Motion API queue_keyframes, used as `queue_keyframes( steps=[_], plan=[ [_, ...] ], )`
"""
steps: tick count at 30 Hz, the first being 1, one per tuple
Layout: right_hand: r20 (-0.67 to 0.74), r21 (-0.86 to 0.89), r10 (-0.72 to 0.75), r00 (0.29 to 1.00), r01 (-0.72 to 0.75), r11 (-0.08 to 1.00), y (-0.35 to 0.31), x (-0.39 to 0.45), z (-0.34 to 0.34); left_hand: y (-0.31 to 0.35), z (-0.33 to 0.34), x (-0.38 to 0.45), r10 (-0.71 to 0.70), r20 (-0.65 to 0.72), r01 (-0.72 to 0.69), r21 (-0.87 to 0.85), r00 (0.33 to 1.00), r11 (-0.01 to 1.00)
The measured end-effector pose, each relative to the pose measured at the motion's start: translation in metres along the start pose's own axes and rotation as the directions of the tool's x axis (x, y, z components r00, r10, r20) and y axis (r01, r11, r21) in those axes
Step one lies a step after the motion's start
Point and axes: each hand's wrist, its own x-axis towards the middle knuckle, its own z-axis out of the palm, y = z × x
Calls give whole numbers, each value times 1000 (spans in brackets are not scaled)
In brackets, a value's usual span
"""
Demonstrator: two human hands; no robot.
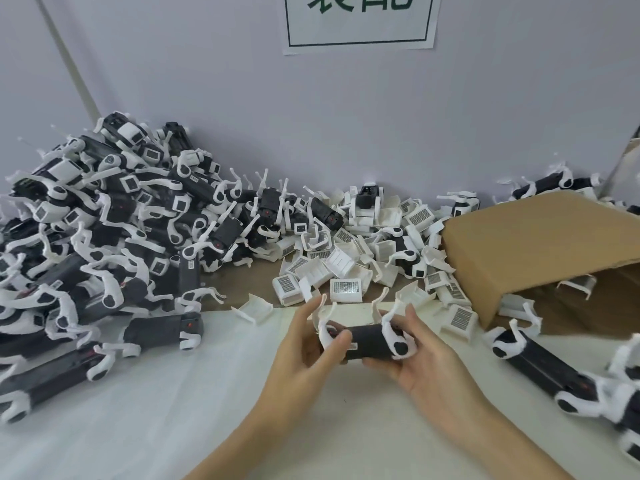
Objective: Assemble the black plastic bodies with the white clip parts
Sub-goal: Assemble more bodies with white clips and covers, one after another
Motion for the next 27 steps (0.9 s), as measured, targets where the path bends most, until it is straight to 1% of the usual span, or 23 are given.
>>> queue_keyframes(
  steps=[1,3,5,7,9,11,13,15,17,21,23,24,25,26,27],
  plan=[
    [27,-39,-20,999,21,999,0,-1,0,1,-1,2,-34,-33,33,-33,999,999],
    [43,-186,-83,996,90,979,3,-2,2,0,-4,4,-89,-63,83,-88,994,993],
    [10,-324,-132,991,128,937,6,-4,8,-4,-6,6,-103,-51,97,-109,993,989],
    [-21,-379,-174,985,153,913,8,-5,10,-5,-7,6,-98,-48,92,-113,994,989],
    [-21,-370,-195,981,174,912,6,-7,12,-5,-8,8,-83,-61,77,-88,995,993],
    [-17,-339,-179,984,162,927,4,-9,14,-3,-9,9,-54,-83,50,-48,995,998],
    [-18,-289,-149,989,137,947,4,-9,15,0,-9,9,-58,-90,54,-50,994,997],
    [-17,-283,-136,991,126,951,4,-9,16,0,-10,9,-70,-65,63,-97,995,993],
    [-26,-287,-139,990,126,949,3,-10,17,0,-10,9,-48,-39,42,-121,998,992],
    [-16,-297,-147,989,136,945,3,-12,16,-2,-13,7,-19,-4,18,-67,1000,998],
    [33,-243,-110,993,115,963,3,-10,14,-5,-16,7,-9,5,9,-97,1000,995],
    [73,-162,-66,995,77,984,2,-8,13,-6,-17,8,5,24,-2,-116,1000,993],
    [113,-40,6,994,-2,999,0,-8,12,-7,-18,8,29,53,-22,-116,998,993],
    [143,106,96,985,-111,988,-4,-9,11,-9,-20,9,57,89,-48,-98,994,994],
    [162,230,165,973,-200,953,-8,-10,10,-10,-21,9,80,129,-72,-65,989,995]
  ],
)
